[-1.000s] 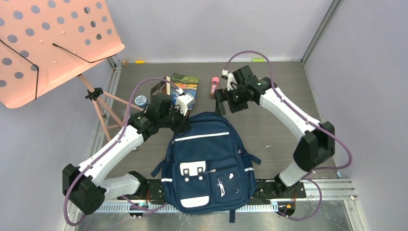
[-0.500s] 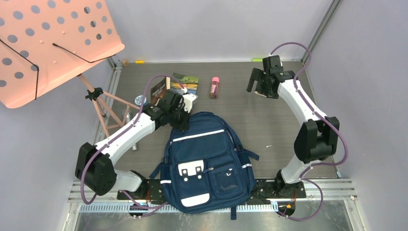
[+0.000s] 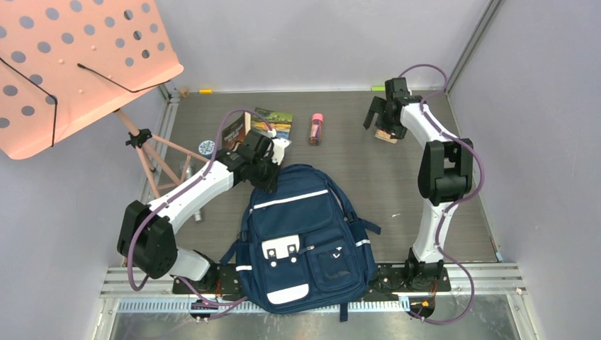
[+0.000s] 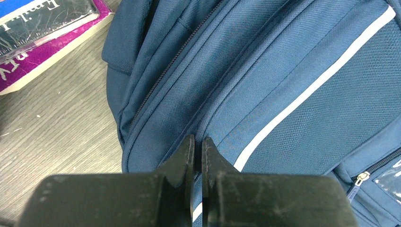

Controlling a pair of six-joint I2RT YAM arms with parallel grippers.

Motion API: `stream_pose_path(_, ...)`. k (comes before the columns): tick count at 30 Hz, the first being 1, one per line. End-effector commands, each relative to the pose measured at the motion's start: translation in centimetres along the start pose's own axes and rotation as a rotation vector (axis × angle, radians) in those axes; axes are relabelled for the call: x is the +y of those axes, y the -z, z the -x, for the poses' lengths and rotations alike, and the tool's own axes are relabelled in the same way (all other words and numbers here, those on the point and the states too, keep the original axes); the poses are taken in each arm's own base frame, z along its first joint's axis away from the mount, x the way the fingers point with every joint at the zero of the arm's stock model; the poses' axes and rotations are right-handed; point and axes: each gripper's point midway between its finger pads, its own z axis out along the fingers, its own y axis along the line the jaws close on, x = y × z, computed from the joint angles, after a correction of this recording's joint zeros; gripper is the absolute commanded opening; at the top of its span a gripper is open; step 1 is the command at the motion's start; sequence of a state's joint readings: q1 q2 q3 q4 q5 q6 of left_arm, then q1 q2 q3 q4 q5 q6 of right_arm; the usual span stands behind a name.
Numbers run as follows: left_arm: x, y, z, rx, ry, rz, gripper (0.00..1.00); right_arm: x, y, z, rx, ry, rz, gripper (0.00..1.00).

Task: Pack the student bag
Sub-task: Pick up the stationery from the center of the board.

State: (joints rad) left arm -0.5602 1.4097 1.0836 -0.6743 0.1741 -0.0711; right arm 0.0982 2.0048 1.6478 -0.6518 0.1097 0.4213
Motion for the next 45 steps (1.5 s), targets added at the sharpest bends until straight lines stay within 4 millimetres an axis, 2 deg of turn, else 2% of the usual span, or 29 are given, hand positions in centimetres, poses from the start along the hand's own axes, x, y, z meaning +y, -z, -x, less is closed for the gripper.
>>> stream_pose_path(1, 1.1, 0.4, 0.4, 0.021, 0.032, 0.047, 0.0, 6.0, -0.3, 1.9, -0.016, 0.001, 0.189, 0.96)
stream_pose_path(2, 1.0, 0.3, 0.4, 0.022, 0.034, 0.044, 0.0, 7.1, -0.1, 2.4, -0.027, 0.005, 0.21, 0.96)
stream_pose_path(3, 0.9, 0.3, 0.4, 0.021, 0.034, 0.039, 0.0, 8.5, -0.7, 1.5, -0.006, 0.018, 0.226, 0.95)
stream_pose_path(4, 0.8, 0.3, 0.4, 0.02, 0.033, 0.034, 0.0, 9.6, -0.5, 1.9, -0.015, 0.025, 0.244, 0.95)
stream_pose_path(5, 0.8, 0.3, 0.4, 0.021, 0.033, 0.031, 0.0, 11.2, -1.0, 0.8, 0.003, 0.044, 0.257, 0.95)
stream_pose_path(6, 0.8, 0.2, 0.3, 0.023, 0.034, 0.031, 0.0, 12.3, -0.7, 1.2, -0.008, 0.05, 0.273, 0.95)
stream_pose_path(7, 0.9, 0.2, 0.3, 0.025, 0.035, 0.033, 0.0, 13.7, -1.2, 0.0, 0.012, 0.068, 0.282, 0.95)
stream_pose_path(12, 0.6, 0.1, 0.2, 0.031, 0.042, 0.021, 0.0, 19.4, -1.5, -2.0, 0.029, 0.132, 0.345, 0.95)
stream_pose_path(16, 0.4, 0.0, 0.2, 0.033, 0.046, 0.007, 0.0, 22.0, -1.6, -2.9, 0.026, 0.152, 0.375, 0.93)
stream_pose_path(18, 0.3, 0.0, 0.3, 0.031, 0.046, 0.004, 0.0, 22.4, -2.0, -3.2, 0.02, 0.166, 0.355, 0.93)
stream_pose_path(21, 0.2, 0.2, 0.4, 0.023, 0.045, -0.002, 0.0, 21.6, -3.1, -3.8, 0.028, 0.19, 0.281, 0.87)
stream_pose_path(22, 0.1, 0.2, 0.4, 0.022, 0.044, -0.004, 0.0, 21.1, -4.0, -4.3, 0.032, 0.202, 0.247, 0.84)
stream_pose_path(27, -0.1, 0.3, 0.6, 0.014, 0.043, -0.017, 0.0, 19.4, -5.3, -5.6, 0.064, 0.247, 0.156, 0.66)
stream_pose_path(29, -0.3, 0.4, 0.6, 0.011, 0.04, -0.028, 0.0, 19.2, -5.4, -5.8, 0.069, 0.256, 0.153, 0.54)
stream_pose_path(30, -0.4, 0.5, 0.7, 0.006, 0.039, -0.034, 0.0, 19.2, -5.5, -5.9, 0.071, 0.26, 0.155, 0.44)
stream_pose_path(31, -0.5, 0.6, 0.8, -0.003, 0.034, -0.035, 0.0, 19.2, -5.4, -5.9, 0.072, 0.268, 0.159, 0.38)
stream_pose_path(33, -0.5, 1.0, 1.1, -0.027, 0.024, -0.038, 0.0, 19.1, -5.1, -5.8, 0.071, 0.279, 0.162, 0.12)
stream_pose_path(34, -0.6, 1.1, 1.2, -0.039, 0.016, -0.044, 0.0, 18.9, -5.0, -6.0, 0.075, 0.285, 0.159, 0.08)
stream_pose_path(35, -1.0, 1.4, 1.4, -0.052, 0.006, -0.063, 0.0, 19.0, -4.2, -5.5, 0.065, 0.298, 0.17, 0.02)
stream_pose_path(36, -1.4, 1.7, 1.7, -0.073, -0.005, -0.081, 0.0, 18.9, -4.1, -6.1, 0.081, 0.311, 0.182, 0.02)
stream_pose_path(37, -1.8, 2.1, 1.9, -0.092, -0.017, -0.101, 0.0, 19.2, -2.5, -5.3, 0.058, 0.331, 0.213, 0.01)
stream_pose_path(38, -2.1, 2.5, 2.2, -0.114, -0.029, -0.115, 0.0, 19.1, -2.5, -6.3, 0.079, 0.347, 0.244, 0.01)
stream_pose_path(39, -2.4, 2.8, 2.4, -0.135, -0.04, -0.126, 0.0, 19.8, -0.1, -5.2, 0.043, 0.364, 0.301, 0.01)
stream_pose_path(40, -2.6, 3.1, 2.6, -0.154, -0.054, -0.135, 0.0, 20.3, 2.0, -5.3, 0.03, 0.39, 0.381, 0.0)
stream_pose_path(43, -2.8, 4.0, 3.1, -0.207, -0.088, -0.138, 0.0, 21.2, 5.6, -6.0, 0.025, 0.444, 0.533, 0.01)
stream_pose_path(44, -2.8, 4.3, 3.2, -0.222, -0.096, -0.134, 0.0, 21.6, 7.1, -7.0, 0.058, 0.48, 0.608, 0.01)
stream_pose_path(45, -2.8, 4.5, 3.3, -0.238, -0.103, -0.13, 0.0, 21.6, 7.7, -7.7, 0.088, 0.498, 0.641, 0.01)
